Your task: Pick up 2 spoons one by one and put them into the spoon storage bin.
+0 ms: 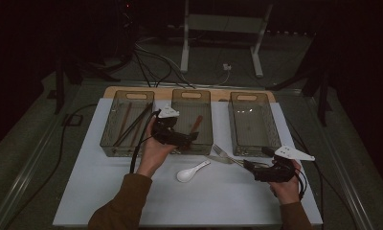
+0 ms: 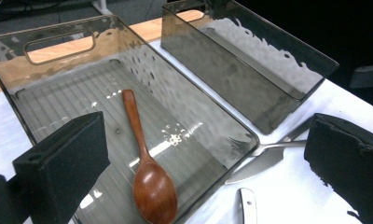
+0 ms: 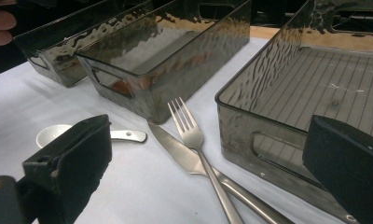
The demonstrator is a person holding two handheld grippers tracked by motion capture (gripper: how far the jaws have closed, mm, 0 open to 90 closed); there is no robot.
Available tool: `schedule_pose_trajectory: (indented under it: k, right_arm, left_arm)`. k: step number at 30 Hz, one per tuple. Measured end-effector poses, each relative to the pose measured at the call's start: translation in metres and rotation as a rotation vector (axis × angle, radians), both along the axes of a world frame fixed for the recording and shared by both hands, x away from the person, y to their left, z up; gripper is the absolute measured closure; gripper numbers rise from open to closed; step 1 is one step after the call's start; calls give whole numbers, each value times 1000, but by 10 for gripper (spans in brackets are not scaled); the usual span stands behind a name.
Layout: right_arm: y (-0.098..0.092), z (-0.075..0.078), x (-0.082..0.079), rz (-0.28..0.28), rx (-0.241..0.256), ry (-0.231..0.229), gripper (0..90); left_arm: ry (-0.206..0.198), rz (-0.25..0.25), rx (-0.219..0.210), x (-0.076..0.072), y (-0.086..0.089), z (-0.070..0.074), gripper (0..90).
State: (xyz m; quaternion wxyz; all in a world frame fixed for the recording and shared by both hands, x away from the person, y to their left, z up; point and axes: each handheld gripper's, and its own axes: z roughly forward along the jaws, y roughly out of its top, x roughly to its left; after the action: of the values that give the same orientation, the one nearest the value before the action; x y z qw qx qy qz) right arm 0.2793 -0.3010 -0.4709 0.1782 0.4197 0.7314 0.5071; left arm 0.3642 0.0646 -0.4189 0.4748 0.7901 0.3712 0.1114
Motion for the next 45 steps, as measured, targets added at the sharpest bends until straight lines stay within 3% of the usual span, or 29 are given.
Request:
schedule_pose_trajectory:
  k: [17,45]
  right_arm:
    - [-1,0,0,-1,1,0,17]
    - [-1,-1,0,-1,-5,3,18]
  left_arm:
    - [-16,-67,23,-22,-13,-6,6]
    - [37,-119,55,-38,-27,-39,7]
